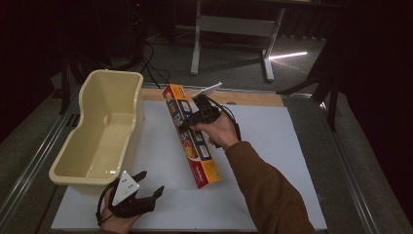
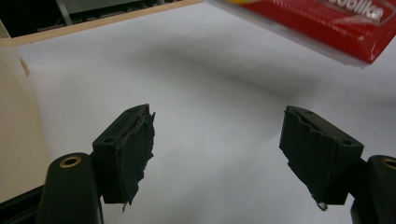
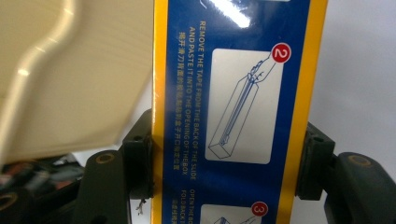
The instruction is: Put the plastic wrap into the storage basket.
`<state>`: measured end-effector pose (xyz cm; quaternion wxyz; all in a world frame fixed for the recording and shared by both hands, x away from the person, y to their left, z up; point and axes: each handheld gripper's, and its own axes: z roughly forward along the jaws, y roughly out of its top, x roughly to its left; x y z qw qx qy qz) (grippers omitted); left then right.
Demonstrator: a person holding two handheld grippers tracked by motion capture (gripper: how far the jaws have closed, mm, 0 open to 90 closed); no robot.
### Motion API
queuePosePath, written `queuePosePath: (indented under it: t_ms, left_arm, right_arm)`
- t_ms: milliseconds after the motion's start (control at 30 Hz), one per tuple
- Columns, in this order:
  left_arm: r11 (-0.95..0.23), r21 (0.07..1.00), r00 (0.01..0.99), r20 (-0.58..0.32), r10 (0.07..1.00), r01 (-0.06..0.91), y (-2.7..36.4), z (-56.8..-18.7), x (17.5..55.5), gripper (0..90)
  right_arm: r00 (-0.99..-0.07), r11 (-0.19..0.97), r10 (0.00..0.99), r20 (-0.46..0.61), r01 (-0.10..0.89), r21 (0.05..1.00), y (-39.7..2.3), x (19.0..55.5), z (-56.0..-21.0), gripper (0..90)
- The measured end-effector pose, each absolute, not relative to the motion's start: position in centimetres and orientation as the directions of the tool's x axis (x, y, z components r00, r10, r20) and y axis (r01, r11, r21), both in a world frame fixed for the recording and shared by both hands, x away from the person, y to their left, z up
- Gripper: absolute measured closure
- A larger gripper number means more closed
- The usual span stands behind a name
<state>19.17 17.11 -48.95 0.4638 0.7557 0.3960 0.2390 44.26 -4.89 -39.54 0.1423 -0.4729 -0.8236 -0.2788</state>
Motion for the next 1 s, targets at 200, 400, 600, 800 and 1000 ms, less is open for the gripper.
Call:
queuePosePath:
  t_ms: [200,400,600,800,1000]
  left_arm:
    - [-0.259,0.890,0.572,-0.003,0.820,0.375,17.1,-49.0,19.2,25.5]
    - [-0.255,0.891,0.573,-0.006,0.820,0.375,17.1,-49.0,19.2,25.4]
    - [-0.252,0.894,0.572,-0.006,0.820,0.370,17.2,-48.9,19.1,25.4]
    - [-0.248,0.897,0.570,-0.006,0.821,0.366,17.2,-48.9,19.1,25.4]
    - [-0.243,0.898,0.568,-0.009,0.823,0.366,17.2,-48.8,19.0,25.4]
  right_arm:
    - [-0.528,0.377,0.674,0.516,0.847,0.375,-3.7,43.7,-37.1,38.6]
    - [-0.535,0.355,0.646,0.545,0.842,0.406,-2.3,43.5,-35.0,38.6]
    - [-0.524,0.330,0.634,0.568,0.848,0.414,-1.2,43.6,-33.7,38.6]
    - [-0.513,0.312,0.630,0.583,0.855,0.415,-0.3,43.8,-32.5,38.6]
    - [-0.507,0.288,0.621,0.598,0.857,0.427,0.5,43.9,-31.5,38.7]
